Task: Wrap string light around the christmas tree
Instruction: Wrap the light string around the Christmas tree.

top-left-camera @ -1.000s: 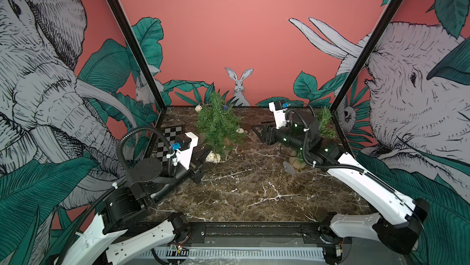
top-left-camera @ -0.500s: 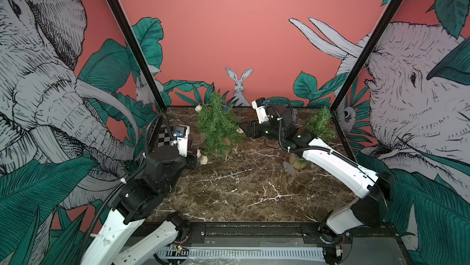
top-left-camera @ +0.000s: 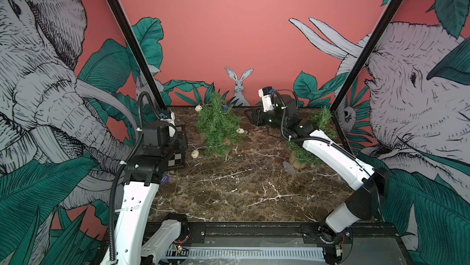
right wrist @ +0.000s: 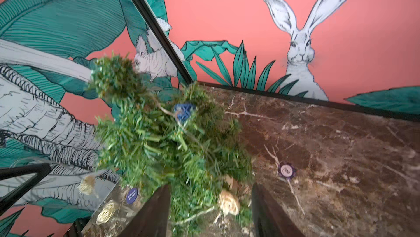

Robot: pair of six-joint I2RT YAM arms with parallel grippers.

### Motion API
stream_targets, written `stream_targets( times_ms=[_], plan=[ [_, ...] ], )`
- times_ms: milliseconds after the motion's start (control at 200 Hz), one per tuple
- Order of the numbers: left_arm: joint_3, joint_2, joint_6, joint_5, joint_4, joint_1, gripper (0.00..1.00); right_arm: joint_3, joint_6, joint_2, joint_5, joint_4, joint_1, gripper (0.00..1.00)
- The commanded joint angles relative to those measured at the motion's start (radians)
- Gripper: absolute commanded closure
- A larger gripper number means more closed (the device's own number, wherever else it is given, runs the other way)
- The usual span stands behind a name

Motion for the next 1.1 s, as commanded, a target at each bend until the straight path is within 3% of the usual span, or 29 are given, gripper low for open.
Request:
stream_targets(
  times_ms=[0,65,290,320,350,390,440,515,575,690,890,980,1095],
  plan=[
    [0.062,0.054,0.046,-0.051,0.028,0.013,1.0,0.143,-0.056,0.113,0.009,0.004,-0.022,0.41],
    [0.109,0.119,0.052,-0.111,0.015,0.043,1.0,0.268,-0.078,0.201,0.008,-0.021,-0.032,0.41],
    [0.296,0.396,-0.046,-0.145,-0.094,0.12,1.0,0.757,-0.111,0.549,-0.006,-0.153,-0.065,0.42],
    [0.331,0.431,-0.071,-0.074,-0.128,0.126,1.0,0.822,-0.102,0.593,-0.015,-0.183,-0.067,0.43],
    [0.355,0.454,-0.098,0.103,-0.143,0.145,1.0,0.884,-0.095,0.632,-0.027,-0.217,-0.069,0.44],
    [0.302,0.441,-0.163,0.33,-0.033,0.165,1.0,0.941,-0.09,0.668,-0.047,-0.25,-0.069,0.45],
    [0.233,0.402,-0.236,0.385,0.085,0.169,1.0,0.957,-0.072,0.684,-0.064,-0.266,-0.069,0.46],
    [0.235,0.385,-0.213,0.307,0.056,0.171,1.0,0.879,-0.04,0.644,-0.076,-0.249,-0.067,0.47],
    [0.238,0.385,-0.188,0.248,0.024,0.179,1.0,0.731,-0.019,0.559,-0.072,-0.188,-0.067,0.48],
    [0.225,0.365,-0.185,0.261,0.021,0.192,1.0,0.391,-0.021,0.34,0.002,-0.028,-0.066,0.46],
    [0.226,0.303,-0.171,0.264,0.007,0.192,1.0,0.027,0.009,0.028,0.121,-0.043,-0.044,0.44],
    [0.21,0.262,-0.167,0.295,0.006,0.192,1.0,-0.107,-0.036,-0.111,0.227,-0.05,0.034,0.44],
    [0.145,0.179,-0.171,0.357,0.059,0.193,1.0,-0.118,-0.124,-0.168,0.298,-0.112,0.181,0.46]
  ],
)
